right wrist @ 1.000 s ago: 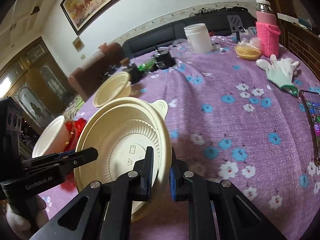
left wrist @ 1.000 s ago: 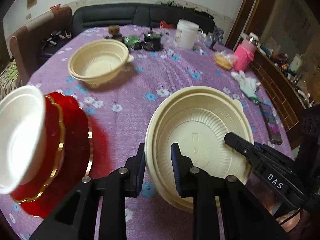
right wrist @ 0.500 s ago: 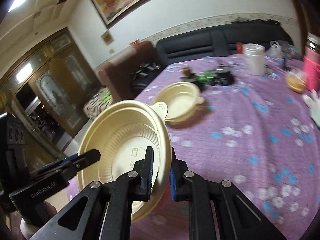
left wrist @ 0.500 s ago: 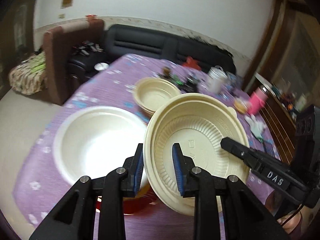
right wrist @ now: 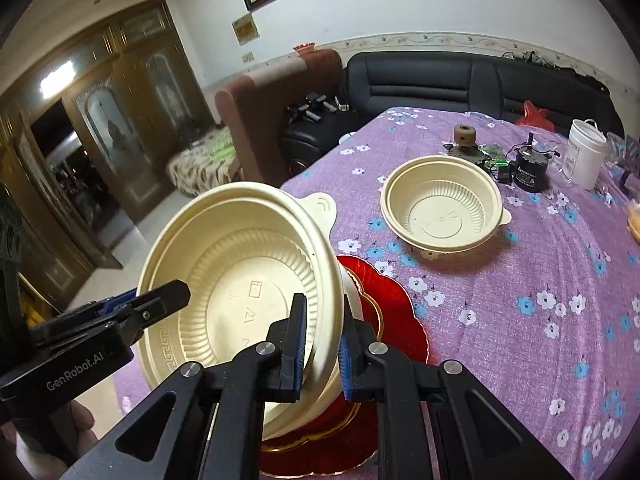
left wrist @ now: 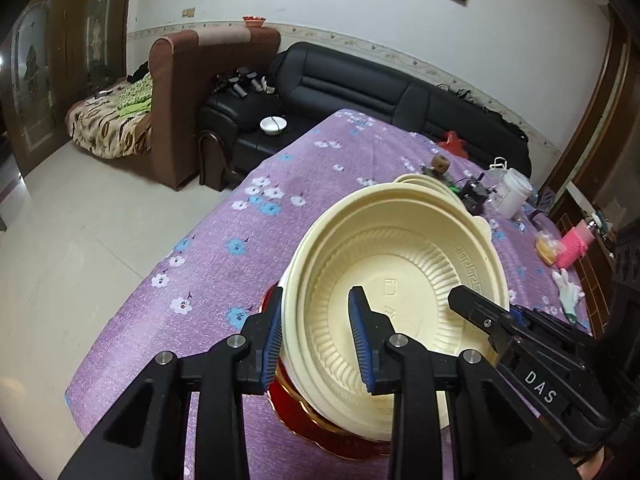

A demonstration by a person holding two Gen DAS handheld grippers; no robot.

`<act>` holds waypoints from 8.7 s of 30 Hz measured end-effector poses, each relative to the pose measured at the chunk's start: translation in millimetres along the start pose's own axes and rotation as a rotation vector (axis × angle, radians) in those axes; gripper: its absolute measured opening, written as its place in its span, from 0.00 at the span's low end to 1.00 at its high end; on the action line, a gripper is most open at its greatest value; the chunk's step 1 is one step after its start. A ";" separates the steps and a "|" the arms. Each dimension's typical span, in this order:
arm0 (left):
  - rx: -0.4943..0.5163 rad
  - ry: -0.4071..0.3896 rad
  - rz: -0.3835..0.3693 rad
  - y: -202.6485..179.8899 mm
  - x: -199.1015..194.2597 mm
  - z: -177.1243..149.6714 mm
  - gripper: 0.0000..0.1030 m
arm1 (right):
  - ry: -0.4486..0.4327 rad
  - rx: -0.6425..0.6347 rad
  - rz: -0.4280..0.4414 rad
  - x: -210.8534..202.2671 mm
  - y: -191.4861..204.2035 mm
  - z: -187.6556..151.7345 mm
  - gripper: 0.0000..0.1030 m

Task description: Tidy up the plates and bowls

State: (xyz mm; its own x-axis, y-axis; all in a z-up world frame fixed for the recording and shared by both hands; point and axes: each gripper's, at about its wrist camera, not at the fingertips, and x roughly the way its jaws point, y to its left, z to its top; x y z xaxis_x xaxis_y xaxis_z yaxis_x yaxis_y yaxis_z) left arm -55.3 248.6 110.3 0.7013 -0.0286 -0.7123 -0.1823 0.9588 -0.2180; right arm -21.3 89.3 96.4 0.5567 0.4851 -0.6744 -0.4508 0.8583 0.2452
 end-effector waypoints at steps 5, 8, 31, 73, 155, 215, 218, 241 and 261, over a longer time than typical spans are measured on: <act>0.005 -0.016 0.009 2.3 -0.8 -2.3 0.45 | -0.007 -0.032 -0.051 5.9 1.2 -3.1 0.17; 0.002 -0.036 0.017 3.7 -4.6 -3.4 0.54 | -0.016 -0.051 -0.080 7.4 3.2 -4.8 0.22; 0.030 -0.176 0.076 -11.9 -49.8 -14.9 0.81 | -0.236 -0.096 -0.174 -38.1 6.5 -15.4 0.74; 0.307 -0.218 0.255 -102.9 -47.9 -52.0 0.91 | -0.128 0.100 -0.178 -38.8 -64.3 -51.7 0.77; 0.237 0.452 -0.147 -77.4 174.6 140.8 0.90 | 0.102 0.411 -0.098 45.8 -179.4 48.0 0.74; 0.173 -0.084 0.001 -36.1 -62.5 10.8 0.44 | 0.001 0.149 0.143 -47.0 -9.1 -13.3 0.20; 0.187 -0.097 0.031 -37.9 -61.4 6.9 0.44 | 0.003 0.144 0.139 -43.2 -7.8 -13.5 0.20; 0.243 -0.037 0.085 -44.6 -21.0 5.8 0.44 | 0.006 0.160 0.073 -27.5 -21.2 -8.2 0.20; 0.288 -0.034 0.156 -48.5 -2.4 9.2 0.44 | -0.003 0.125 -0.024 -14.0 -26.9 -3.3 0.20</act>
State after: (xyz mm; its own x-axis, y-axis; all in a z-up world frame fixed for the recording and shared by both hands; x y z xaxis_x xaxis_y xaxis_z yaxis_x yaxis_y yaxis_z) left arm -41.8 204.8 128.7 0.7041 0.1297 -0.6982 -0.0902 0.9915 0.0932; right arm -19.3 58.9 96.9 0.5686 0.4648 -0.6787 -0.3470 0.8836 0.3144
